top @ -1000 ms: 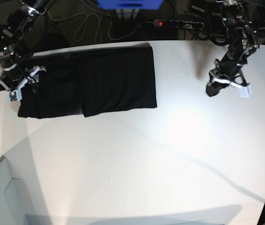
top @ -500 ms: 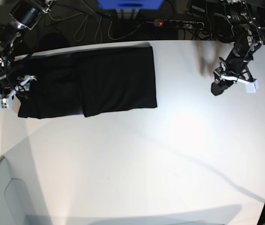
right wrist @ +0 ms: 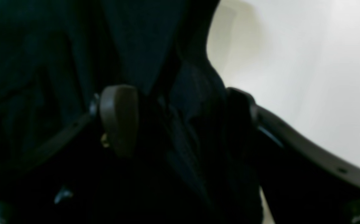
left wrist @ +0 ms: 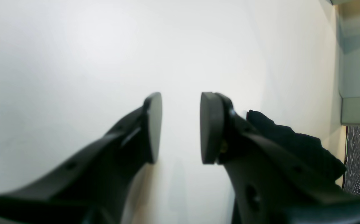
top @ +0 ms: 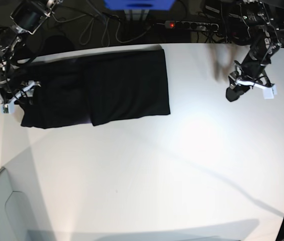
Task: Fold the T-shirt properly
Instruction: 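Release the shirt and raise the left gripper away, then lift the other strip end with the right gripper and fold it over, then press and flatten the sun-print edge of the bundle with the right gripper, then release the shirt and raise the right gripper away, then grasp the sun-print edge of the bundle with the right gripper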
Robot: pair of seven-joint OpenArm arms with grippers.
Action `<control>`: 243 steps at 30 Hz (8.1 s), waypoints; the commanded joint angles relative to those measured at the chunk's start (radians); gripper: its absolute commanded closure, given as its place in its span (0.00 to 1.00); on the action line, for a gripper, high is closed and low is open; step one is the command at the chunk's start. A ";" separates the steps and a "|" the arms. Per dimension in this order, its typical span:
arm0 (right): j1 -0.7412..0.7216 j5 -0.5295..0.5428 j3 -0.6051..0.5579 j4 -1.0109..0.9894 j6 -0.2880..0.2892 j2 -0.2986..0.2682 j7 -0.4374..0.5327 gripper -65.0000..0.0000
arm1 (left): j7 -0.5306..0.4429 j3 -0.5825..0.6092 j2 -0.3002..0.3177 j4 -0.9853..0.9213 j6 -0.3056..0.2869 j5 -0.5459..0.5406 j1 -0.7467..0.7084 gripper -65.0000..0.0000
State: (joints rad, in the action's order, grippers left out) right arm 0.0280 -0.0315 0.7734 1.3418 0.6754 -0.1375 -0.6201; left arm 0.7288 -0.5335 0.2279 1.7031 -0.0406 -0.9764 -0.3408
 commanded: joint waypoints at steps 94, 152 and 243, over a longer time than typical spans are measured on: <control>0.082 -0.021 -1.049 0.376 0.023 0.195 -0.031 0.72 | -0.011 -0.109 -0.035 0.062 -0.009 0.165 -0.074 0.69; 0.223 -0.020 -0.699 0.551 0.010 0.167 -0.039 0.85 | -0.011 -0.113 -0.045 0.107 -0.009 0.164 -0.077 0.69; 0.142 -0.018 -0.817 0.459 -0.156 0.295 -0.192 0.33 | 0.071 -0.360 -0.014 -0.005 -0.009 -0.023 -0.103 0.68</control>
State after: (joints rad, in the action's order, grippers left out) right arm 0.1829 -0.0654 -0.0422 1.7863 0.5346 0.1516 -0.8326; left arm 0.8124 -0.8833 0.1993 1.6863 -0.0418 -0.9840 -0.4351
